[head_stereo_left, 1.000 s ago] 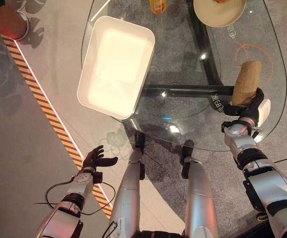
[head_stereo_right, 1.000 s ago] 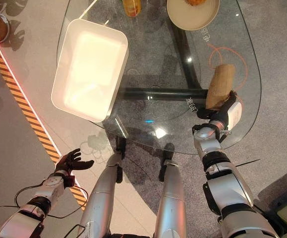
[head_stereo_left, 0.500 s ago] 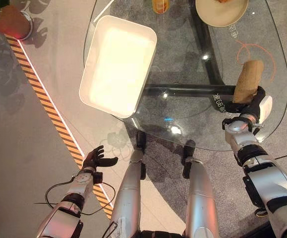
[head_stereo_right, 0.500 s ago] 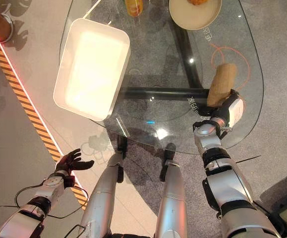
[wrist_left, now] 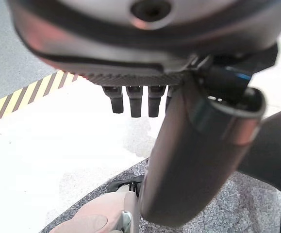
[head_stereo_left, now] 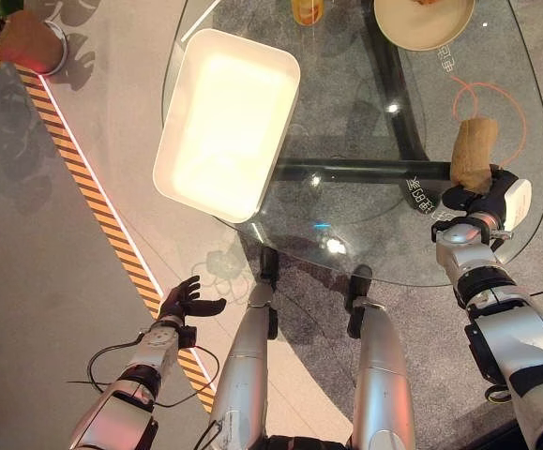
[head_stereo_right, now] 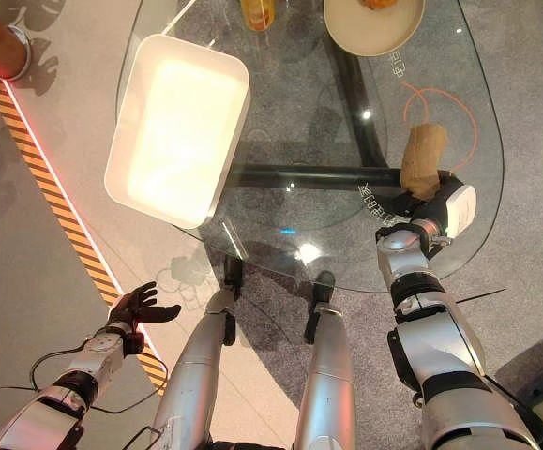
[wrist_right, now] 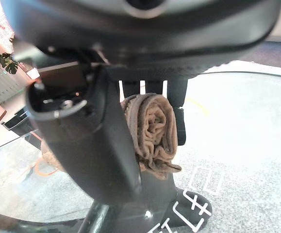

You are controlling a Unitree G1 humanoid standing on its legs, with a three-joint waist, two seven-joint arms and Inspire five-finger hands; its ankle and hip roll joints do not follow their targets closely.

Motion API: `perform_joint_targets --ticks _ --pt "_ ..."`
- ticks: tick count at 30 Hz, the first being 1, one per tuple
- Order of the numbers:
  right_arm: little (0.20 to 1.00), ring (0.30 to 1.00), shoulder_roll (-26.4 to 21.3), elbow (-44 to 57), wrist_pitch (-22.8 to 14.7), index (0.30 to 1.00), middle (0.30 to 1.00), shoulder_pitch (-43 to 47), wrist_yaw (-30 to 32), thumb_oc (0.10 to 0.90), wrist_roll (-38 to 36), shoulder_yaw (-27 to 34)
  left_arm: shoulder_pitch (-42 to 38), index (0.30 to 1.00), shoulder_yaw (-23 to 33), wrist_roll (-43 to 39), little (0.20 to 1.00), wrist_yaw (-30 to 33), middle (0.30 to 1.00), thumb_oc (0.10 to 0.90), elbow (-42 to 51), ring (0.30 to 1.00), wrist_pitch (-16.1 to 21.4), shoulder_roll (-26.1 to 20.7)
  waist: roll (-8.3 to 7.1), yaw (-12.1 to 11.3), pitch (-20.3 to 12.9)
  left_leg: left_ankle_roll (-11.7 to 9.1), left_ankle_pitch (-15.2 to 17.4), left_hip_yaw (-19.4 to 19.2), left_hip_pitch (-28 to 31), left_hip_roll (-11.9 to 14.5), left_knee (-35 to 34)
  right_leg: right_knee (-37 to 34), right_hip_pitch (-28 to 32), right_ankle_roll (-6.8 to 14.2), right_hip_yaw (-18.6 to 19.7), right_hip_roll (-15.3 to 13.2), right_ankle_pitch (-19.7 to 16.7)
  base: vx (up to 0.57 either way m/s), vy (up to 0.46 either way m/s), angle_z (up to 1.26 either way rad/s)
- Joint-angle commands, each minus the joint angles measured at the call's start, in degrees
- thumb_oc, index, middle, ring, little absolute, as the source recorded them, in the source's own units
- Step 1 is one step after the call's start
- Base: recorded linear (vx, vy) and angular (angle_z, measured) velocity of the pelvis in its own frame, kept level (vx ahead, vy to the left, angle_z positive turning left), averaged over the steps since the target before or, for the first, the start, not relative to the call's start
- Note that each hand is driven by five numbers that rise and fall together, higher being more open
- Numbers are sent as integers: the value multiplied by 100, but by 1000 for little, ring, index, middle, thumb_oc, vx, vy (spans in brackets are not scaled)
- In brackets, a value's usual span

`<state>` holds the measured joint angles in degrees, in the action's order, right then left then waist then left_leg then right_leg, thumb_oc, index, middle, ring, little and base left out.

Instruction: Wipe the table with a cloth and put it in the basket.

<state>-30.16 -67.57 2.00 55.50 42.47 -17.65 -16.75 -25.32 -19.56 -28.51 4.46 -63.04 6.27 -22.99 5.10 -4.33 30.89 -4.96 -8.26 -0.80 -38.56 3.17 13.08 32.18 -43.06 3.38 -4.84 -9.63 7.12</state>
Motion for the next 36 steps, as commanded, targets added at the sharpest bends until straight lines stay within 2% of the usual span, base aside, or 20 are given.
perform_joint_targets --ticks 1,8,17,22,28,30,36 --pt "200 300 -395 -150 -38 300 300 33 -68 100 232 -89 -80 900 21 -171 900 113 900 800 -333 900 12 -14 105 22 -110 268 927 -12 -120 -282 807 -647 69 70 -367 5 -509 0 0 0" --pt "200 300 -406 -158 -179 300 300 70 -182 100 297 -125 -111 900 5 -170 900 124 900 800 -302 900 -31 -24 96 17 -110 262 919 24 -125 -280 812 -655 62 89 -351 5 -530 -2 -2 2" --pt "200 300 -271 547 -369 300 300 294 -597 100 1189 -672 -76 900 -36 -158 900 204 900 800 -173 900 -46 9 75 -29 -110 250 862 83 -106 -318 722 -757 96 88 -372 16 -572 -1 -1 0" --pt "200 300 -237 1555 86 300 300 419 -804 100 1666 -1284 3 900 6 -124 900 185 900 800 -109 900 -36 -4 51 -45 -110 230 816 74 -43 -339 639 -828 162 68 -414 10 -576 0 0 0" --pt "200 300 -146 1928 263 300 300 468 -988 100 2077 -1605 47 900 28 -97 900 182 900 800 -93 900 -11 26 66 -60 -110 223 784 54 1 -342 575 -852 195 54 -430 8 -561 0 0 0" --pt "200 300 -68 2093 374 300 300 532 -1209 100 2310 -1907 52 900 12 -87 900 150 900 800 -107 900 15 44 82 -87 -110 222 766 41 19 -345 554 -877 222 39 -456 -15 -557 3 15 3" --pt "200 300 92 2345 430 300 300 561 -1617 100 2632 -2240 97 900 1 -14 900 128 900 800 -42 900 49 99 116 -136 -110 208 722 26 68 -353 489 -946 291 23 -497 -59 -565 0 0 0"
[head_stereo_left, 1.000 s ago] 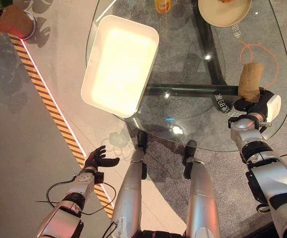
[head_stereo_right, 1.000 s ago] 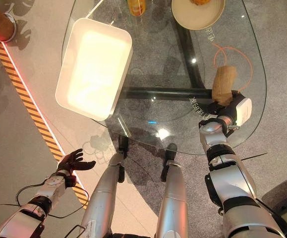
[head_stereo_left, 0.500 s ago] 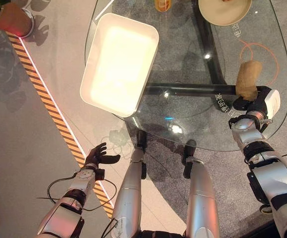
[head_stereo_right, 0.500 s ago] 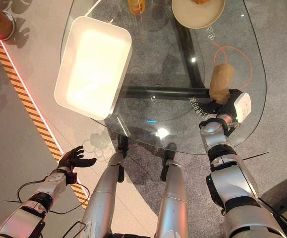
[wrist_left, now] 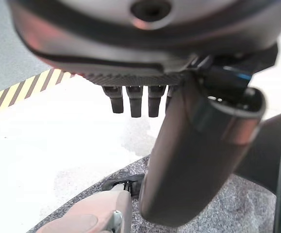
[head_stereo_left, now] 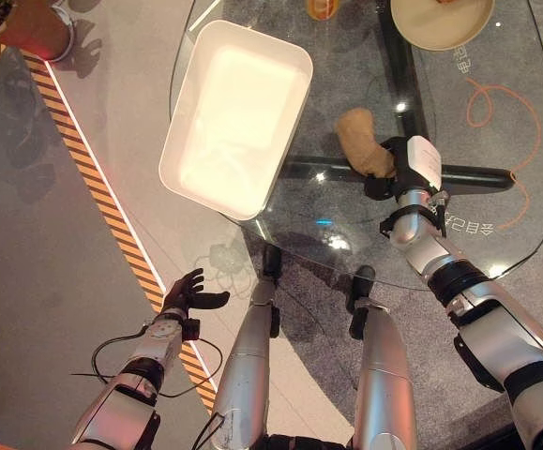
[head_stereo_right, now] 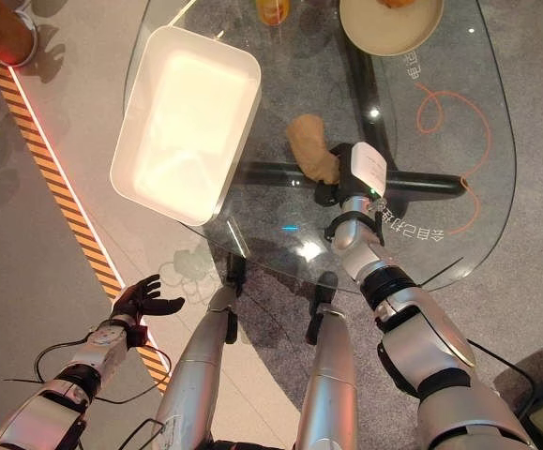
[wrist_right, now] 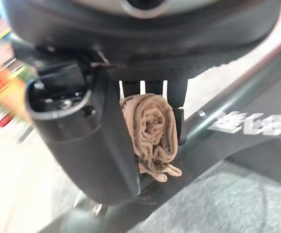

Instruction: Wipe the table with a cloth and put it in the basket.

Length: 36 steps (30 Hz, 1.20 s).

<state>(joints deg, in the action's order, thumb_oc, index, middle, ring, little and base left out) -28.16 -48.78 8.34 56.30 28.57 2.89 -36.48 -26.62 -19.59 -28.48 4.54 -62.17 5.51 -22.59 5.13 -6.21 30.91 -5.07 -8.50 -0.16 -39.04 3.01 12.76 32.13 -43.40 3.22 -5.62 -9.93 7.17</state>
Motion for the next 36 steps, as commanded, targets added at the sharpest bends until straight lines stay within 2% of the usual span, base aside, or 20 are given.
perform_joint_targets --ticks 1,11,28,36 --pt "200 300 -95 498 -196 300 300 490 -272 100 633 -314 228 900 -1 -17 900 129 900 800 -120 900 121 73 119 51 -111 217 744 -39 121 -338 516 -941 326 38 -419 -34 -568 0 0 0" --pt "200 300 55 706 -230 300 300 378 -897 100 1203 -731 255 900 -13 19 900 144 900 800 -54 900 75 137 162 34 -111 199 706 -35 171 -367 476 -966 357 40 -409 -72 -581 0 0 0" --pt "200 300 -1 1492 -962 300 300 -134 -2384 100 1888 -1372 252 900 72 75 900 107 900 800 -31 900 24 76 82 85 -111 177 654 -34 196 -363 421 -1018 368 69 -429 -111 -614 0 0 0" --pt "200 300 -69 1493 -1067 300 300 -263 -2605 100 2012 -1515 197 900 65 36 900 74 900 800 -86 900 1 33 62 108 -111 178 647 -22 194 -362 425 -1016 356 78 -420 -117 -625 0 0 0"
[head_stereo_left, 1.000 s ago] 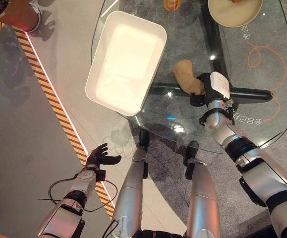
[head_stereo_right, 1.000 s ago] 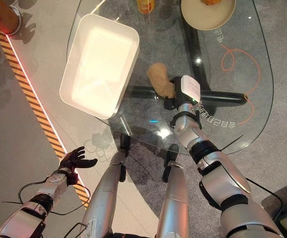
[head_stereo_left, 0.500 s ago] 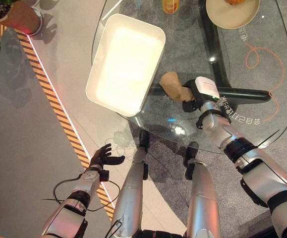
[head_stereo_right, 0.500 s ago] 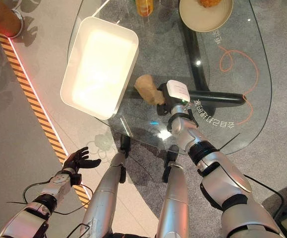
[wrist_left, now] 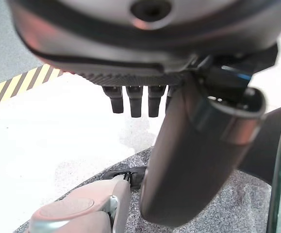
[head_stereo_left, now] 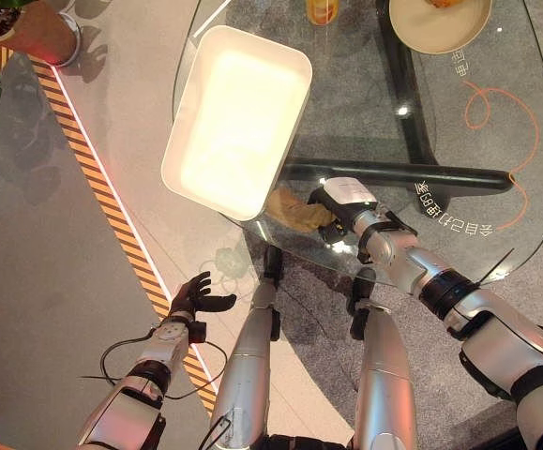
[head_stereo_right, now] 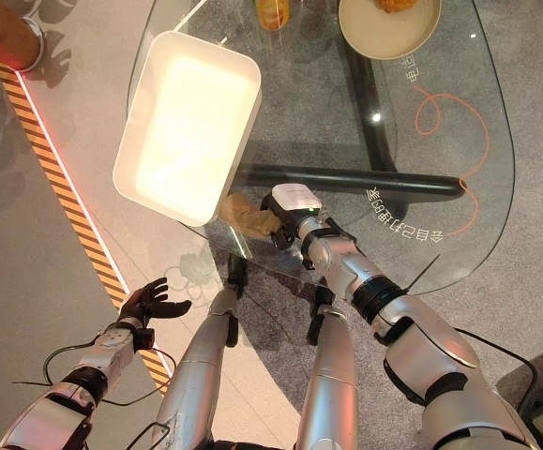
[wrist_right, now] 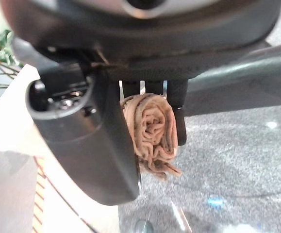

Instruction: Wipe the table with a cloth and put it in the basket.

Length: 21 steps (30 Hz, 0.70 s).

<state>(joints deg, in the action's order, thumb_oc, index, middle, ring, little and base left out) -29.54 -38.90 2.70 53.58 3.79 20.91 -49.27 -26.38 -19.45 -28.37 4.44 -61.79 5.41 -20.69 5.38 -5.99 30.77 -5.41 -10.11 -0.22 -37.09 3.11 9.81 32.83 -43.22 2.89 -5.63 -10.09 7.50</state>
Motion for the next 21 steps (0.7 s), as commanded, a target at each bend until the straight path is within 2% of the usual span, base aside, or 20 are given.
perform_joint_targets --ticks 1,6,15,19,21 --pt "200 300 45 472 -511 300 300 -5 -117 100 230 -239 178 900 57 26 900 66 900 800 -141 900 22 -165 36 89 -98 212 803 -21 -2 -368 716 -1094 339 111 -418 -101 -661 0 0 0" --pt "200 300 -4 322 -403 300 300 27 62 100 349 -207 116 900 36 -2 900 54 900 800 -156 900 -37 -183 30 85 -98 219 791 -18 -18 -361 732 -1069 322 114 -415 -105 -676 0 0 0" --pt "200 300 -264 -474 307 300 300 269 1462 100 -73 344 94 900 30 -40 900 -9 900 800 -254 900 2 -235 37 58 -98 239 811 -29 -74 -297 815 -966 272 132 -414 -109 -691 0 0 0" --pt "200 300 -429 -899 464 300 300 404 2045 100 -395 705 152 900 26 -31 900 -16 900 800 -255 900 49 -267 26 36 -98 272 843 -19 -120 -267 867 -909 230 135 -418 -90 -698 4 -8 0" --pt "200 300 -594 -1178 540 300 300 470 2525 100 -738 1032 233 900 30 -49 900 -4 900 800 -176 900 56 -301 21 32 -98 299 866 -14 -164 -248 911 -865 189 133 -409 -61 -699 0 0 0"
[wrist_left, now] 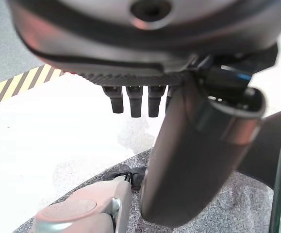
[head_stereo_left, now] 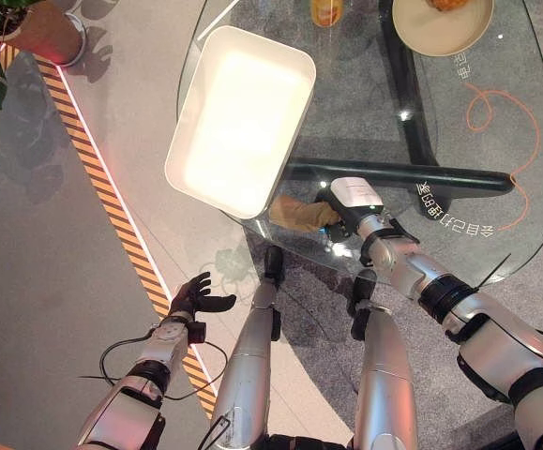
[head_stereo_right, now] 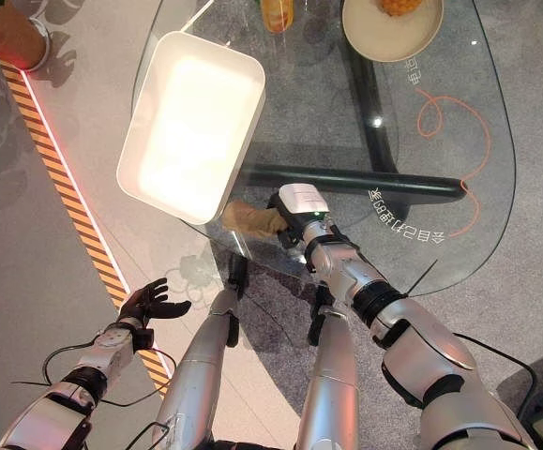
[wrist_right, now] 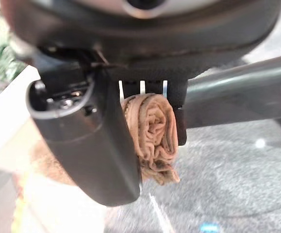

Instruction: Wipe the table with a cloth and put it in the basket.

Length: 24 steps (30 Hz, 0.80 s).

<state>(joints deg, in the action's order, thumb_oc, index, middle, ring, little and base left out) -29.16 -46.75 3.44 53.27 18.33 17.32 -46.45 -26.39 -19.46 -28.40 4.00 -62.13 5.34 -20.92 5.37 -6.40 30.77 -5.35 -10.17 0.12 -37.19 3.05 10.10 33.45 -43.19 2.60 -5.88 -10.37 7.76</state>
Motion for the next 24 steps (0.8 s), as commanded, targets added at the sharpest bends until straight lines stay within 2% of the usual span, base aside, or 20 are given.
perform_joint_targets --ticks 1,5,16,24 --pt "200 300 -652 -419 465 300 300 506 1090 100 -375 791 242 900 29 -50 900 47 900 800 -127 900 57 -281 21 74 -98 296 875 -46 -160 -242 888 -922 179 162 -380 -31 -726 0 0 0" --pt "200 300 -844 -757 415 300 300 457 1497 100 -612 1227 319 900 32 -78 900 88 900 800 -17 900 40 -313 21 92 -98 339 906 -18 -218 -252 945 -868 117 160 -353 2 -725 0 0 0" --pt "200 300 -1124 -1582 161 300 300 300 1889 100 -1191 1906 360 900 48 -118 900 83 900 800 57 900 10 -400 24 121 -98 405 997 25 -303 -283 1076 -786 56 136 -320 47 -681 0 0 0" --pt "200 300 -1332 -2413 137 300 300 174 2139 100 -2295 2592 345 900 93 -134 900 -9 900 800 -44 900 15 -501 22 141 -98 436 1068 50 -341 -279 1161 -727 25 137 -275 84 -661 1 -2 0"
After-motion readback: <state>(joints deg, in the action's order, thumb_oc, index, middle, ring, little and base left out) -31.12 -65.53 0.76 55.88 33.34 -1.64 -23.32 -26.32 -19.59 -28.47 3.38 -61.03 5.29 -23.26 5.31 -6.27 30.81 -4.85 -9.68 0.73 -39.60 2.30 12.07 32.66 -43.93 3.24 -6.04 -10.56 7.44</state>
